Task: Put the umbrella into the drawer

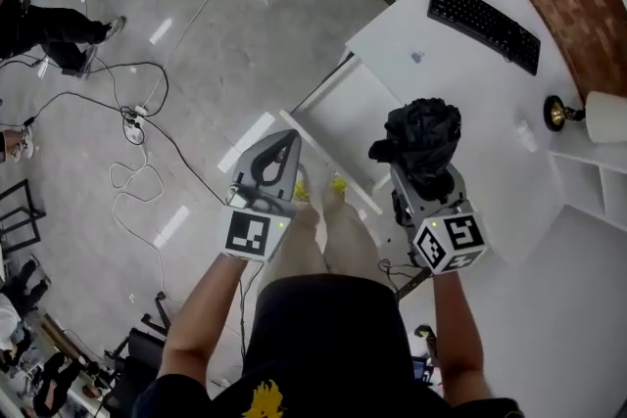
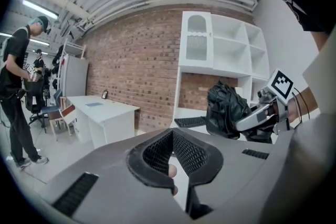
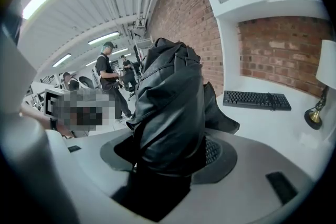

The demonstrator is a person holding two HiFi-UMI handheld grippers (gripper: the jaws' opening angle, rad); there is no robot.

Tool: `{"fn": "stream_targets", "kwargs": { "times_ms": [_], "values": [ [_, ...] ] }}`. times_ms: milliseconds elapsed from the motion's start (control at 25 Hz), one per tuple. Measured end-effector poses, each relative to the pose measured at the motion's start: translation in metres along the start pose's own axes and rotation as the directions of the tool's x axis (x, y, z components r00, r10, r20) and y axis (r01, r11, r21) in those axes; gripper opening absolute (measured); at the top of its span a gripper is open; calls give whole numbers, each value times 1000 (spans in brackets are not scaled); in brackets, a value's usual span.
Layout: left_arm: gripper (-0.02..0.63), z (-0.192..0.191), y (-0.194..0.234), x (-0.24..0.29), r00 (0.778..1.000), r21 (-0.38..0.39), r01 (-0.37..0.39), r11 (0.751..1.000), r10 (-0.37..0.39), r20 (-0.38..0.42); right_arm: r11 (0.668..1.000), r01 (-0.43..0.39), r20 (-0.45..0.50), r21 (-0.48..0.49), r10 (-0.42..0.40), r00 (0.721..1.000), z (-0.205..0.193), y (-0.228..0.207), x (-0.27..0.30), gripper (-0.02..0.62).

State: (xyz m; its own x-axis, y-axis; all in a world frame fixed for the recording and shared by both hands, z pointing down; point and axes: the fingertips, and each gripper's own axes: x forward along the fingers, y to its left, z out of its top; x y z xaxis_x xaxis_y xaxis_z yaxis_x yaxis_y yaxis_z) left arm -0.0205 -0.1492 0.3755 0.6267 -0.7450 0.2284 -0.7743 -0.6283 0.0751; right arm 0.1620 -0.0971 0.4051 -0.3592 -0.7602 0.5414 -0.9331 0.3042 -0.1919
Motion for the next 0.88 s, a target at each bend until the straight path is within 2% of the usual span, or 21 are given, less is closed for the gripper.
{"fn": "stream_targets", "kwargs": {
  "times_ms": [160, 320, 560, 880],
  "values": [
    [17, -33, -2, 1, 999, -39, -3, 999, 1, -48, 999, -29, -40, 37, 30, 999, -28, 1, 37, 256],
    [17, -65, -17, 15, 995, -44, 24, 999, -29, -99, 999, -34, -110, 5, 34, 993, -53, -8, 63, 258],
    [17, -106, -19, 33, 990, -79, -14, 997, 3, -142, 997, -54, -178, -46, 45, 983, -89, -23, 106, 258],
    [17, -140, 5, 49, 987, -114, -65, 991, 47, -154, 997, -73, -234, -5, 70, 970, -132, -23, 152, 258]
  ]
}}
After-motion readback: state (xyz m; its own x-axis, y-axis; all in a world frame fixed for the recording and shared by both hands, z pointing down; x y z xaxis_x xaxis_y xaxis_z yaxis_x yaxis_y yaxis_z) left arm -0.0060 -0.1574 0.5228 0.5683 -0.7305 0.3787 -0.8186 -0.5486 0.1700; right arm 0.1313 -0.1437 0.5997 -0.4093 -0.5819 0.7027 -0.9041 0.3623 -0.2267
